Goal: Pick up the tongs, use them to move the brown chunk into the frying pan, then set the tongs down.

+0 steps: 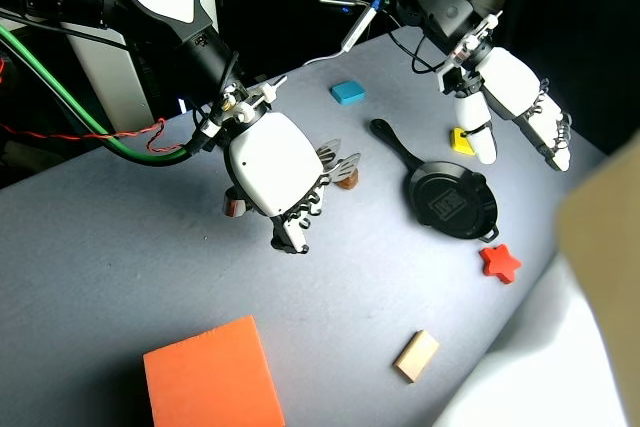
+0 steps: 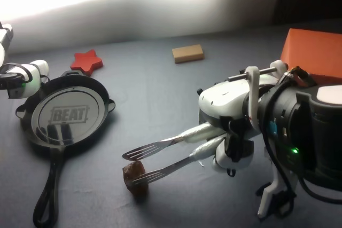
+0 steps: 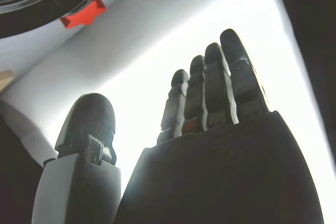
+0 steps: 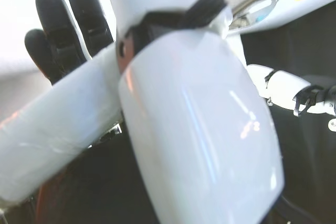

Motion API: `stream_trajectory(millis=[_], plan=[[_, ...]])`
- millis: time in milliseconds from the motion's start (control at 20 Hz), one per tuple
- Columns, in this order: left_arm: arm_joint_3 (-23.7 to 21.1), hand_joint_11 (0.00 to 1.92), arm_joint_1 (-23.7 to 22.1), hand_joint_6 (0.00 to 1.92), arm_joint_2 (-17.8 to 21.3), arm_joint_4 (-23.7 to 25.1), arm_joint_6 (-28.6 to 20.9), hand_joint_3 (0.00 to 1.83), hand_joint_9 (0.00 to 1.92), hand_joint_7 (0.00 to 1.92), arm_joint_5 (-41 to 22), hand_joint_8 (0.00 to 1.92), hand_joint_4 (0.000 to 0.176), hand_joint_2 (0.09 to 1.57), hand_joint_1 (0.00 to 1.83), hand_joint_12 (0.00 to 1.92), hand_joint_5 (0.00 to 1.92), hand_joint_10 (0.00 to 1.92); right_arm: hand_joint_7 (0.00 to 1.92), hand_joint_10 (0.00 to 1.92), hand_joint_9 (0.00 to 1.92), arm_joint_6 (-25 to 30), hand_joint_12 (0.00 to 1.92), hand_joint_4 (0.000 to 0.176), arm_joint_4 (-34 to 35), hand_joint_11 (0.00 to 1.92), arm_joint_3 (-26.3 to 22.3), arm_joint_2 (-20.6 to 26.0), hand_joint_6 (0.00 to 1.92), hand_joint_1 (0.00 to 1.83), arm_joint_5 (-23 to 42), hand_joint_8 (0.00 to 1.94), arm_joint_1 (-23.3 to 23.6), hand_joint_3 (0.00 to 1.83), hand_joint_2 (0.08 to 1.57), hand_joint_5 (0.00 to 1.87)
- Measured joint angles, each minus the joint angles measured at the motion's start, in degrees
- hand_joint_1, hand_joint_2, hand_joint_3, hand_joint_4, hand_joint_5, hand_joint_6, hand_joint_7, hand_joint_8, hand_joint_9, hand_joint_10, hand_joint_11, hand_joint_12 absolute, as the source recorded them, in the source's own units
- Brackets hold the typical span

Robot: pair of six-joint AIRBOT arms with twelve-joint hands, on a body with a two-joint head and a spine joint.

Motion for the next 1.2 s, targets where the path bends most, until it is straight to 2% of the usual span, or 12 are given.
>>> stream_trajectory(millis=[150, 350, 400, 450, 500, 600, 900, 1000, 1100, 1200], plan=[[0.17, 0.00, -0.63, 0.01, 0.00, 0.09, -0.90, 0.00, 0.12, 0.10, -0.17, 0.00, 0.036, 1.38, 0.13, 0.55, 0.04, 0.01, 1.01, 0.01, 0.96, 0.00, 1.28, 0.000, -0.31, 0.40, 0.83, -0.22, 1.24, 1.11, 0.15, 0.00, -0.11, 0.00, 1.20, 0.80], [-0.15, 0.00, -0.63, 0.00, 0.00, 0.00, -3.34, 0.00, 0.09, 0.07, 0.31, 0.00, 0.034, 1.39, 0.15, 0.51, 0.04, 0.00, 1.00, 0.01, 0.94, 0.02, 1.28, 0.000, -0.37, 0.39, 0.90, -0.22, 1.24, 1.11, 0.35, 0.00, -0.11, 0.00, 1.20, 0.80], [-0.13, 0.00, -0.63, 0.00, 0.00, 0.02, -4.00, 0.00, 0.10, 0.08, 0.42, 0.00, 0.031, 1.39, 0.16, 0.54, 0.04, 0.00, 1.00, 0.01, 0.94, 0.02, 1.28, 0.000, -0.37, 0.38, 0.90, -0.33, 1.25, 1.11, 0.46, 0.00, -0.11, 0.00, 1.20, 0.80], [-0.13, 0.00, -0.63, 0.01, 0.00, 0.00, -4.39, 0.00, 0.11, 0.09, 0.52, 0.00, 0.034, 1.38, 0.16, 0.56, 0.05, 0.01, 0.99, 0.00, 0.94, 0.00, 1.28, 0.000, -0.57, 0.38, 0.92, -0.46, 1.25, 1.11, 0.42, 0.00, -0.28, 0.00, 1.20, 0.80], [-0.13, 0.00, -0.63, 0.00, 0.00, 0.00, -4.52, 0.00, 0.12, 0.09, 0.74, 0.00, 0.038, 1.38, 0.18, 0.57, 0.04, 0.01, 1.00, 0.01, 0.94, 0.02, 1.28, 0.000, -0.37, 0.38, 1.07, -0.81, 1.25, 1.11, 0.44, 0.00, -0.33, 0.00, 1.20, 0.80], [0.07, 0.00, -0.63, 0.01, 0.00, 0.07, -4.70, 0.00, 0.11, 0.09, 1.16, 0.00, 0.031, 1.38, 0.19, 0.45, 0.08, 0.00, 1.00, 0.01, 0.95, 0.02, 1.29, 0.000, -0.04, 0.38, 1.62, -1.53, 1.23, 1.11, 0.68, 0.00, -0.33, 0.00, 1.20, 0.81], [0.35, 0.00, -0.44, 0.00, 0.00, 0.17, -4.70, 0.00, 0.10, 0.09, 1.01, 0.00, 0.031, 1.39, 0.15, 0.50, 0.02, 0.00, 1.01, 0.01, 0.96, -0.02, 1.27, 0.000, -0.61, 0.40, 2.58, -2.36, 1.24, 1.11, 0.90, 0.00, -1.14, 0.00, 1.20, 0.81], [0.35, 0.00, -0.44, 0.01, 0.00, 0.02, -4.72, 0.00, 0.10, 0.10, 1.03, 0.00, 0.032, 1.39, 0.16, 0.46, 0.04, 0.00, 1.01, 0.02, 0.97, 0.00, 1.27, 0.000, -0.50, 0.42, 2.58, -2.36, 1.22, 1.11, 0.85, 0.01, -1.57, 0.00, 1.19, 0.82], [0.28, 0.00, -0.44, 0.01, 0.00, 0.04, -4.72, 0.00, 0.11, 0.08, 0.98, 0.00, 0.034, 1.39, 0.12, 0.56, 0.02, 0.00, 1.01, 0.01, 0.96, 0.00, 1.26, 0.000, -0.90, 0.41, 2.58, -2.36, 1.22, 1.11, 0.85, 0.00, -1.57, 0.00, 1.19, 0.82], [0.22, 0.00, -0.44, 0.00, 0.00, 0.02, -4.72, 0.00, 0.10, 0.09, 1.05, 0.00, 0.033, 1.39, 0.13, 0.51, 0.02, 0.01, 1.01, 0.01, 0.96, -0.02, 1.27, 0.000, -1.07, 0.41, 2.58, -2.36, 1.22, 1.11, 0.83, 0.00, -1.57, 0.00, 1.19, 0.81]])
